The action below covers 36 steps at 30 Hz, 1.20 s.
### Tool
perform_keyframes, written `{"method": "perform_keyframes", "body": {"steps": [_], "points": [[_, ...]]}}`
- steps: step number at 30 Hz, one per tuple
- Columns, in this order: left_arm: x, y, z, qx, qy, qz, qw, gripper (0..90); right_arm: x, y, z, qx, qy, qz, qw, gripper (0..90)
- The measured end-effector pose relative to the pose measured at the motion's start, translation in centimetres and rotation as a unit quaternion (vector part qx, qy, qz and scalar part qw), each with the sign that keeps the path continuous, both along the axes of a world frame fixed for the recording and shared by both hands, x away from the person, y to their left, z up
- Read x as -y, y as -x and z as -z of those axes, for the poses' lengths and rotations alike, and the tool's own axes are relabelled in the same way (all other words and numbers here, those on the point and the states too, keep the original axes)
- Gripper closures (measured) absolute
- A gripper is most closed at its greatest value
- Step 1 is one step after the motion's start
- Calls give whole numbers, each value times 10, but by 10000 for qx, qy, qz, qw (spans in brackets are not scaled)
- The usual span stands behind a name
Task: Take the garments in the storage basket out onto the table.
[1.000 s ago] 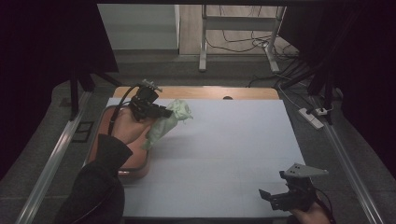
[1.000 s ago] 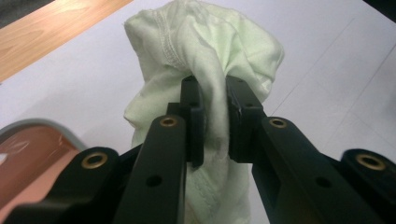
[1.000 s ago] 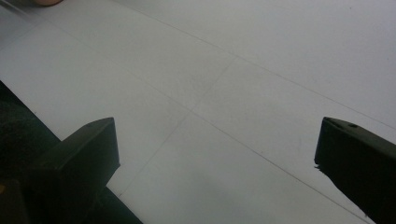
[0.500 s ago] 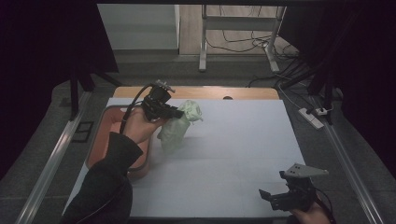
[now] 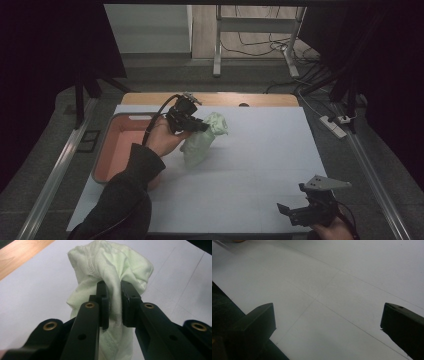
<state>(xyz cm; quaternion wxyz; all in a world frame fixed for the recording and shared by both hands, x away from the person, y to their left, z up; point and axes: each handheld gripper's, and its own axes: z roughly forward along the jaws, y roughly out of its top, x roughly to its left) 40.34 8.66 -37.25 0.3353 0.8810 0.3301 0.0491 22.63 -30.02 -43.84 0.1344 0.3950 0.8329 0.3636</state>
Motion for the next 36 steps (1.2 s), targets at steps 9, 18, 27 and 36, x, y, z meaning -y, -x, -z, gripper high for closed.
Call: {"method": "perform_keyframes", "body": {"steps": [9, 18, 27, 36], "points": [[24, -2, 12, 102, -62, 169, 9998, 769, 0, 0, 0, 5, 17, -13, 10000, 0], [42, -6, 37, 64, -141, 246, 9996, 764, -1, 0, 0, 10, 23, -36, 10000, 0], [49, -11, 68, -132, -115, 79, 9998, 763, -1, 1, 0, 14, 54, -52, 10000, 0], [55, -14, 96, -201, -293, 2, 9994, 744, -2, 1, 0, 8, 98, -79, 9999, 0]]}}
